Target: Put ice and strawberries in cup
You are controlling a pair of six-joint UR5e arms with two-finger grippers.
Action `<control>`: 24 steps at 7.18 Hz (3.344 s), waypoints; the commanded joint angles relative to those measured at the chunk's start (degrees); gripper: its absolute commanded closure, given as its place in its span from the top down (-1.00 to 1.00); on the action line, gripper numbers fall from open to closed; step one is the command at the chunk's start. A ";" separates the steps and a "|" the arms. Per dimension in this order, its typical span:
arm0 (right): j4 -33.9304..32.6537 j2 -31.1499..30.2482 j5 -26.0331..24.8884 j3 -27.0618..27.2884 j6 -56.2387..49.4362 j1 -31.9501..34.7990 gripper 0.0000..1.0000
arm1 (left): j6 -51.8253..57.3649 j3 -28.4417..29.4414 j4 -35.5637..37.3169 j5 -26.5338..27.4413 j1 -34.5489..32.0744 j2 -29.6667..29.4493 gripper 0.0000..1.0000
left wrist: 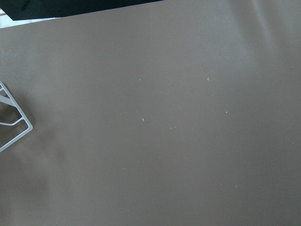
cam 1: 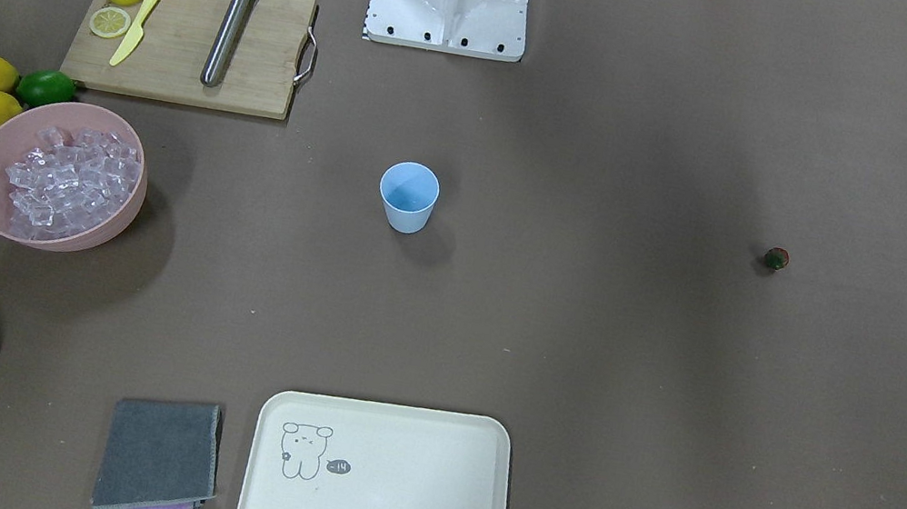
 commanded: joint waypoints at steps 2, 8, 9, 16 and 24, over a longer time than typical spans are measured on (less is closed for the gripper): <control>0.01 -0.10 0.18 0.36 0.09 0.06 0.99 | 0.09 1.37 0.03 0.37 0.13 0.37 0.95; -0.08 -1.07 1.40 1.94 0.09 -0.02 0.99 | -0.08 0.68 0.03 0.37 0.13 0.20 0.95; -0.08 -1.07 3.23 2.21 0.18 -0.03 0.98 | 0.00 1.11 0.03 0.46 0.13 -0.15 0.95; 13.19 -0.89 5.11 2.82 26.54 -17.49 0.80 | -0.08 -0.46 0.03 0.46 -0.31 -0.42 0.95; 13.10 -0.55 -8.07 -1.30 26.55 -29.81 0.51 | -0.35 0.41 0.21 5.03 0.13 -2.44 0.95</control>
